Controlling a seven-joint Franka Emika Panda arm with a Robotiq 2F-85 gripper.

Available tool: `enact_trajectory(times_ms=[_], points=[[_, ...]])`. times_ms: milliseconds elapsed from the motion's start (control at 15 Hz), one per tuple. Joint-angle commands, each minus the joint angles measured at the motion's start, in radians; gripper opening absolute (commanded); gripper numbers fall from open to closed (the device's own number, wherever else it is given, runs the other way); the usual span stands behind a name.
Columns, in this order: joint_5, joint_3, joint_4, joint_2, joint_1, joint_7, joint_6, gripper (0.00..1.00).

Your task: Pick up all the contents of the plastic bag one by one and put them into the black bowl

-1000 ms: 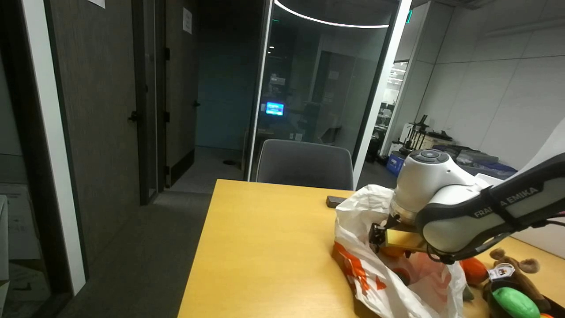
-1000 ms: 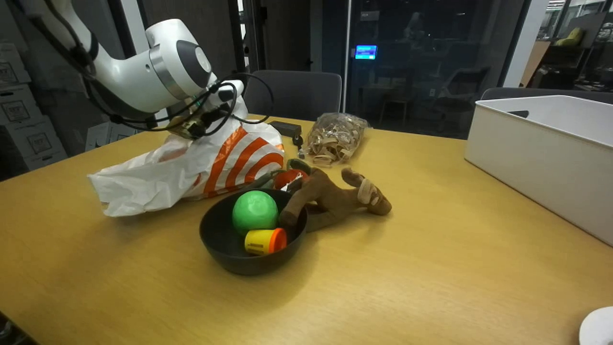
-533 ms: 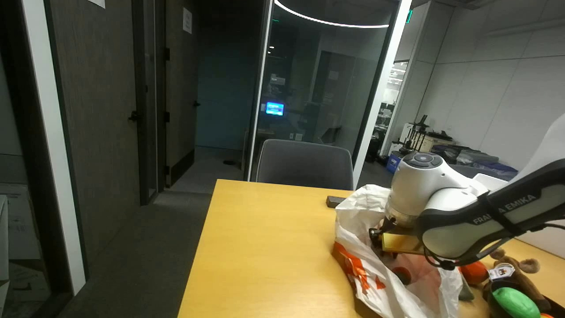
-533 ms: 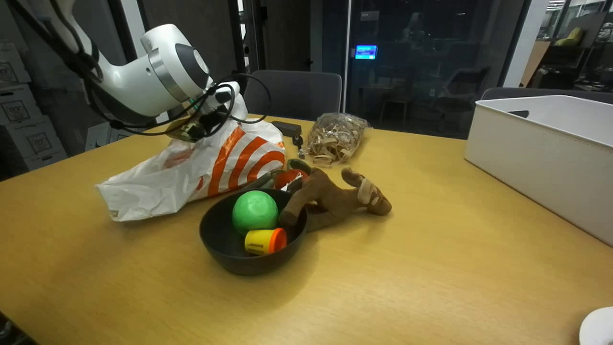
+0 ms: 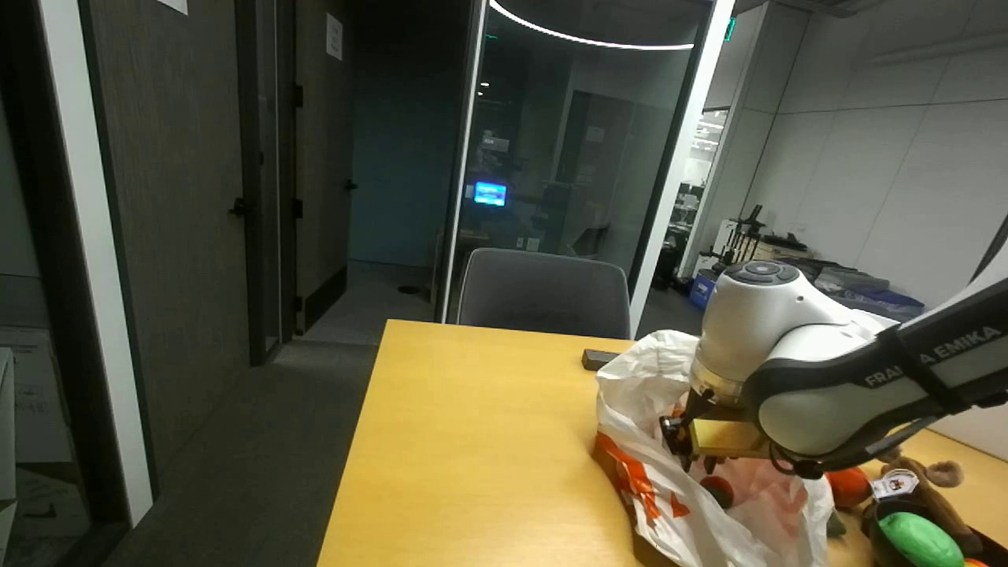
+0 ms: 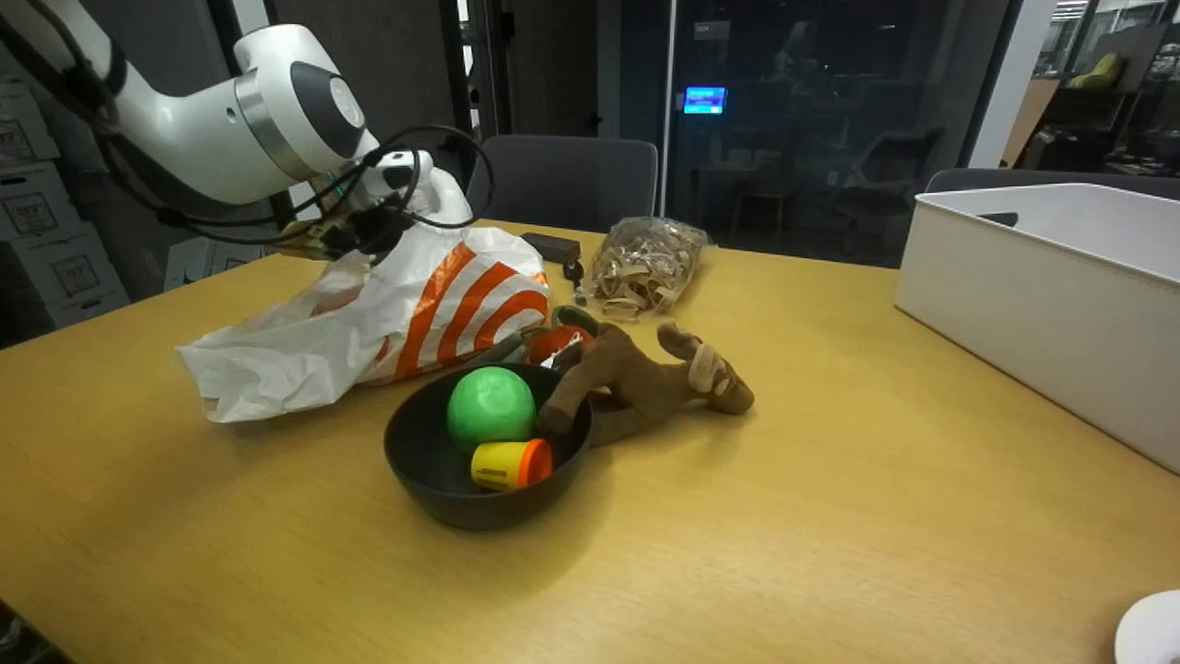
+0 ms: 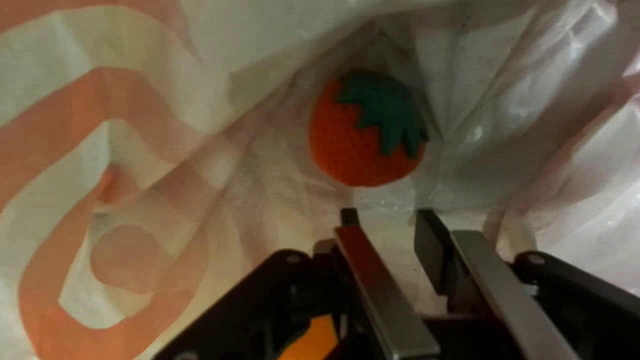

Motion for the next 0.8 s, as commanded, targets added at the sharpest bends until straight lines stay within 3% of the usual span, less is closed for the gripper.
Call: enact_trajectory(times_ms=[0, 200, 333, 733], points=[[0.065, 0.03, -0.041, -0.104, -0.011, -0.036, -0.043, 0.66], [0.045, 0.022, -0.007, -0.117, -0.011, 0.091, -0.055, 0.9], [0.068, 0.027, 0.015, -0.115, -0.026, 0.152, -0.065, 1.0], [0.114, 0.025, 0.074, -0.066, -0.055, 0.323, -0.103, 1.0]])
